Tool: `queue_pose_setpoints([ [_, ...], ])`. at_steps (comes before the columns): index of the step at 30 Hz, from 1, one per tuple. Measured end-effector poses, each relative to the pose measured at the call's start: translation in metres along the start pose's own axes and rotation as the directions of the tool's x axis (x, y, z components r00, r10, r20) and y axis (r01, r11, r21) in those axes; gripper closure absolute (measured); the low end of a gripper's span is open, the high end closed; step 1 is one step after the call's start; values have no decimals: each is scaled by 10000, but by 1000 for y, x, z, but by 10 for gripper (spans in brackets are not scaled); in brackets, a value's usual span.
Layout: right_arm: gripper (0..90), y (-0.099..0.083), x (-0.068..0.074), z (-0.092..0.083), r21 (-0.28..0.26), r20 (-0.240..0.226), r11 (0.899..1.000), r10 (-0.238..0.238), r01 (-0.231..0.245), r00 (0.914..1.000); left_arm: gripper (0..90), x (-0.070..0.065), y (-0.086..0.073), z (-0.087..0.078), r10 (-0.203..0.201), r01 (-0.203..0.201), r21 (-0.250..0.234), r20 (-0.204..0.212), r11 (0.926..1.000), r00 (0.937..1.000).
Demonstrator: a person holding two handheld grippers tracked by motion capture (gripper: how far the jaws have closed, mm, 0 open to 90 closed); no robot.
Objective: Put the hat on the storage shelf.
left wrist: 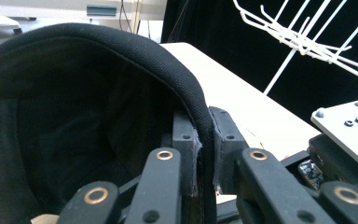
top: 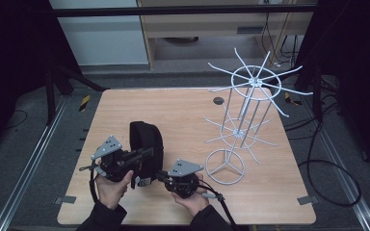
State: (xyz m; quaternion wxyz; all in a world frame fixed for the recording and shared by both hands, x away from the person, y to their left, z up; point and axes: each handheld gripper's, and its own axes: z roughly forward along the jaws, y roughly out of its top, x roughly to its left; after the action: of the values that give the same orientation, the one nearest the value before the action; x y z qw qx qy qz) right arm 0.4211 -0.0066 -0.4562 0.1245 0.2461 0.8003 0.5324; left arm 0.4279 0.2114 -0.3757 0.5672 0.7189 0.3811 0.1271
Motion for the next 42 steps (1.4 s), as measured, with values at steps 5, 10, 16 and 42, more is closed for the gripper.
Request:
queue_pose_setpoints([
  [5,900,1,-2,-5,42,6,10000,-31,31,10000,813,1,0,0,9,-9,-36,27,10000,10000],
  [10,900,4,-2,-13,303,600,9976,-634,616,9962,785,6,-4,-1,85,-85,13,-290,10000,9995],
  [16,900,8,2,-11,884,768,9886,-1289,1220,9887,735,15,-15,-5,127,-98,377,-766,9992,9970],
  [42,864,10,28,21,1601,-71,9625,-2208,2191,9753,488,38,-35,-18,-255,629,1229,-2843,9904,9584],
])
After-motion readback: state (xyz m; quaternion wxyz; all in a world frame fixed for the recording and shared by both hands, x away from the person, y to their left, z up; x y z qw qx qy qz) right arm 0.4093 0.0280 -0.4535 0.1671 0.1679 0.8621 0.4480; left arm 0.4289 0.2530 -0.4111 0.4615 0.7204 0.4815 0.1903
